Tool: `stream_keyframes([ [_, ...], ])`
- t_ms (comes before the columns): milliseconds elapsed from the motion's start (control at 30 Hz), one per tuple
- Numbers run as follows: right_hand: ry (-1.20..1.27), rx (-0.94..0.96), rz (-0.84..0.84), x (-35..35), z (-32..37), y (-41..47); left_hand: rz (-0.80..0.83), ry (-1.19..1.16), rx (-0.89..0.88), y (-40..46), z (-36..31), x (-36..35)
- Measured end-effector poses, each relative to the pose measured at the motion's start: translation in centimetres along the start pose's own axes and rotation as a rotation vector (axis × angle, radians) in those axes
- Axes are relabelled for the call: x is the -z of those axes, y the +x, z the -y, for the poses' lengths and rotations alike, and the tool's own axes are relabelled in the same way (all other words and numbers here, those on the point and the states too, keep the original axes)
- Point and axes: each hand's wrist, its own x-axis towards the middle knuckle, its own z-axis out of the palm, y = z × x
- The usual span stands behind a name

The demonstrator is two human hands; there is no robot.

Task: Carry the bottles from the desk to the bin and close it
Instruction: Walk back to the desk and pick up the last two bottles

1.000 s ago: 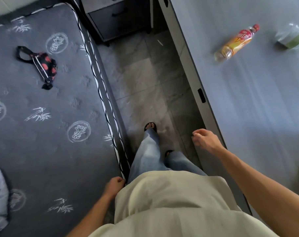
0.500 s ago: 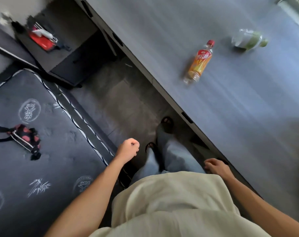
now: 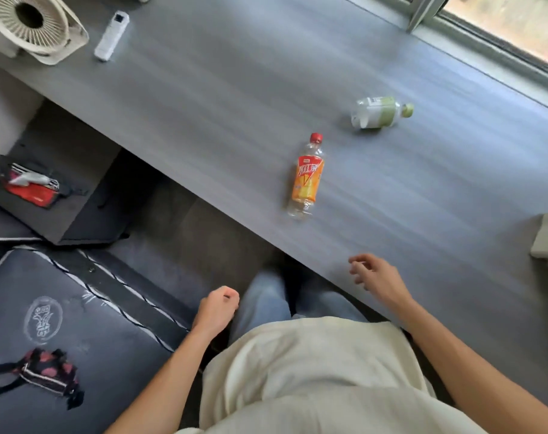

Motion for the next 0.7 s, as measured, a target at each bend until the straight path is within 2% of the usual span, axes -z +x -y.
stream_keyframes([
  [267,-0.015,0.128,-0.245,5.9,8.7,6.3,-0.054,0.018,-0.279,4.6,-16.8,3.0],
  [467,-0.348,0.293,-0.435,10.6,15.6,13.6,-0.118,0.002,-0.349,7.7,-27.6,1.9],
  [700,-0.793,0.373,-0.424,12.8,18.3,20.8,-0.237,0.075,-0.302,9.7,-31.1,-1.7],
])
